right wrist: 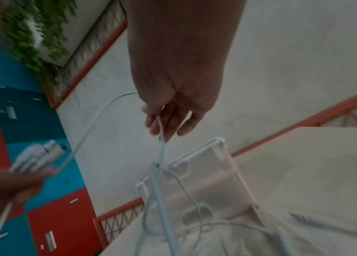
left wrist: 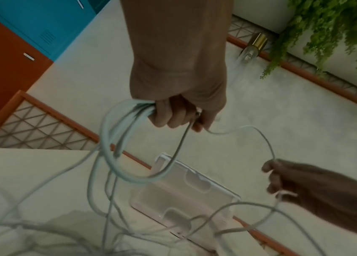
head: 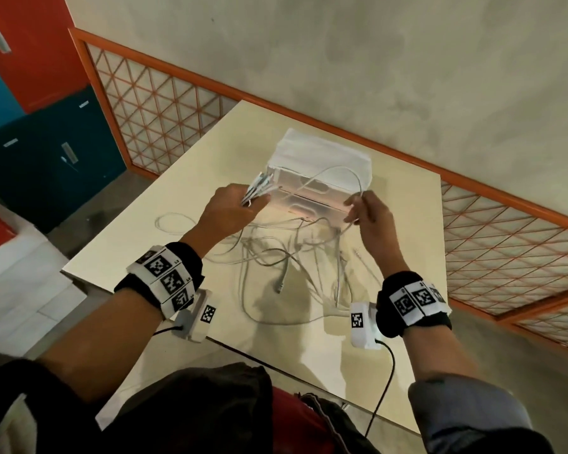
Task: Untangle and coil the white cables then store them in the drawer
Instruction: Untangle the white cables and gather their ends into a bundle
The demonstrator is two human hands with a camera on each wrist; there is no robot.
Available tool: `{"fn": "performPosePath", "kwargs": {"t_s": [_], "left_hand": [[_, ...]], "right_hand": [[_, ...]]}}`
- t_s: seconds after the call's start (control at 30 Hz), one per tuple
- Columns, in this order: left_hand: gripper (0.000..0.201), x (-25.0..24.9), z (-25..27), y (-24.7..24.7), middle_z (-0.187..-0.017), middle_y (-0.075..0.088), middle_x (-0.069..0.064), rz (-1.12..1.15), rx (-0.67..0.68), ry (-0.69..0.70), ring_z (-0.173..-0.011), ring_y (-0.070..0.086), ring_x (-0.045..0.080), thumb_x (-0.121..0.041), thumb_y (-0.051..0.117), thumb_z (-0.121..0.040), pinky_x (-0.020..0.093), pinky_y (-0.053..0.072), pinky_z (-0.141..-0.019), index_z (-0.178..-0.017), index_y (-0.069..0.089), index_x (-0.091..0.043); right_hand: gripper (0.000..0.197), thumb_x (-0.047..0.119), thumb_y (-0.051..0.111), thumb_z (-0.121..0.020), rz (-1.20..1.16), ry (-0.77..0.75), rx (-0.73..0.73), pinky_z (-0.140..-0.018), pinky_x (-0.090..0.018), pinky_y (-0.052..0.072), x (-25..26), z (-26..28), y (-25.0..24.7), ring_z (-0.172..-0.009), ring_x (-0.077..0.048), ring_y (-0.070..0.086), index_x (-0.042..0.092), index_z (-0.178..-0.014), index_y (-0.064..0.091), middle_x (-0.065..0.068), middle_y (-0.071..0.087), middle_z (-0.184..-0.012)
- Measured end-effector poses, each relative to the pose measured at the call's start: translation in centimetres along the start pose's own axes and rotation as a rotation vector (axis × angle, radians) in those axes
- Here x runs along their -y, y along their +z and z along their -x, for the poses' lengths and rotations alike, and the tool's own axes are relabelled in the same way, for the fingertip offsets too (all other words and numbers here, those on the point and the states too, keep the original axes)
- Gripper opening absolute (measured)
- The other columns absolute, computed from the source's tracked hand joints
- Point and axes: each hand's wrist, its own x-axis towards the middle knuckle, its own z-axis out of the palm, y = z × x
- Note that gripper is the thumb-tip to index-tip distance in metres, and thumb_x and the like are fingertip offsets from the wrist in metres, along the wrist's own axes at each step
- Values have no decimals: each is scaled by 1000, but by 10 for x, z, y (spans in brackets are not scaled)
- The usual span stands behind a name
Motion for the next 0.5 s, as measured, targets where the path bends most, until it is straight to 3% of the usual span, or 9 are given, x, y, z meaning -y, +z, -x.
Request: {"fn": "performPosePath", "kwargs": {"t_s": [0.1, 0.2, 0.27, 0.33, 0.37, 0.43, 0.5], "left_hand": [[36, 11, 2, -2, -65, 59, 3, -237, 114, -25, -77, 59, 27, -48, 59, -86, 30, 42, -67, -73, 63, -14], [36, 15, 6, -6, -80, 62, 5, -346, 128, -83, -87, 61, 29, -48, 63, -83, 29, 42, -69, -86, 66, -12], [34, 16, 6, -7, -92, 64, 8, -404, 137, -115, -91, 61, 29, -42, 67, -81, 31, 44, -73, -95, 65, -10], [28, 14, 2, -6, -98, 65, 8, -400, 127, -129, -91, 61, 28, -33, 70, -80, 32, 46, -77, -98, 67, -12], [25, 13, 0, -5, -93, 65, 7, -363, 121, -138, -89, 61, 28, -31, 71, -80, 32, 46, -77, -97, 68, -13], [26, 9, -8, -4, -84, 63, 9, -278, 93, -147, -89, 62, 32, -31, 67, -82, 35, 48, -76, -94, 68, -9], [29, 8, -16, -5, -87, 65, 16, -233, 84, -142, -90, 62, 34, -32, 63, -84, 36, 46, -76, -92, 66, -5]], "right_hand": [[20, 17, 47, -97, -18, -70, -181, -52, -11, 39, 19, -11, -14, -49, -3, 49, 5, -92, 63, 5, 54, -58], [15, 20, 57, -93, -20, -115, -140, -52, -13, 31, 28, -13, -17, -49, -4, 39, 11, -91, 69, 12, 54, -62], [13, 22, 59, -92, -29, -115, -16, -61, -13, 37, 28, -7, -13, -58, 0, 49, 16, -89, 71, 8, 66, -77], [17, 25, 58, -93, -16, -62, 146, -72, -22, 43, 24, -1, -9, -71, -10, 59, 23, -86, 73, 5, 72, -91], [19, 27, 57, -93, 23, -16, 243, -70, -25, 43, 20, 2, -7, -67, -10, 58, 26, -84, 75, 7, 72, -92], [20, 30, 59, -91, 127, 96, 451, -66, -20, 41, 11, 9, -4, -57, 5, 54, 24, -82, 77, 16, 71, -83], [23, 31, 61, -90, 258, 239, 624, -63, -18, 37, -4, 15, -2, -62, 6, 55, 16, -86, 78, 21, 65, -70]]}}
